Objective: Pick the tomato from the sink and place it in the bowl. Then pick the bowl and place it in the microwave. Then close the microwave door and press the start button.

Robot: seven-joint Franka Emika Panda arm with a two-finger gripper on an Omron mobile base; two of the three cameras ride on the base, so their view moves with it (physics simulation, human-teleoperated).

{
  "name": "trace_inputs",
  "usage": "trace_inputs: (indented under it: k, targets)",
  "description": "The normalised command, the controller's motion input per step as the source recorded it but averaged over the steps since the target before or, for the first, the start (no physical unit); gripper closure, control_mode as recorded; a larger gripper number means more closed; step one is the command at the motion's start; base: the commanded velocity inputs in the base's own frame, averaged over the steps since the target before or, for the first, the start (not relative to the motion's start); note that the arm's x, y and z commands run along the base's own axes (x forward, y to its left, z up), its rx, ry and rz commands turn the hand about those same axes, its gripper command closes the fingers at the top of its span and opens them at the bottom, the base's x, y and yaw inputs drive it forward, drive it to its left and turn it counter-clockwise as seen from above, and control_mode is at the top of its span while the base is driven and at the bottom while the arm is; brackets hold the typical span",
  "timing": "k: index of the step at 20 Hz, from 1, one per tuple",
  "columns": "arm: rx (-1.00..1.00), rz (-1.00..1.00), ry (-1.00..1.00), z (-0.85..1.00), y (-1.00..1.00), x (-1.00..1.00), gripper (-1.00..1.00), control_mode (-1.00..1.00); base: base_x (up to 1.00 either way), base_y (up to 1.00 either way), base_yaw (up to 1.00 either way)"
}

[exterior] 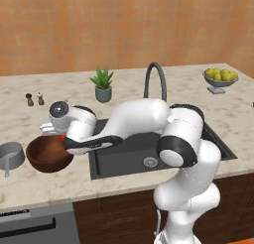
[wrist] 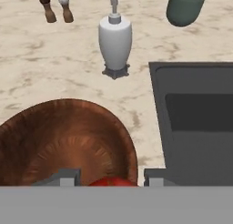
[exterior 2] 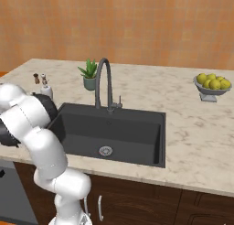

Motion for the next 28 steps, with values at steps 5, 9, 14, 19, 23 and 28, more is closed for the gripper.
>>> trace_inputs:
  k: [5, 9, 14, 19, 23, 28]
  targets:
    - [0.00, 0.00, 0.00, -0.07, 0.65, 0.00, 1.00, -1.00, 0.00, 0.00, 0.00]
    - [0.00, 0.00, 0.01, -0.36, 0.31, 0.05, 1.00, -1.00, 0.00, 0.00, 0.00]
    - [-0.01, 0.00, 0.02, -0.34, 0.20, 0.18, 1.00, -1.00, 0.00, 0.00, 0.00]
    - [0.00, 0.00, 0.01, -0.21, 0.00, 0.28, 1.00, -1.00, 0.00, 0.00, 0.00]
    - [0.00, 0.00, 0.01, -0.26, 0.00, 0.28, 1.00, -1.00, 0.00, 0.00, 0.00]
    - [0.00, 0.00, 0.02, -0.28, 0.00, 0.32, 1.00, -1.00, 0.00, 0.00, 0.00]
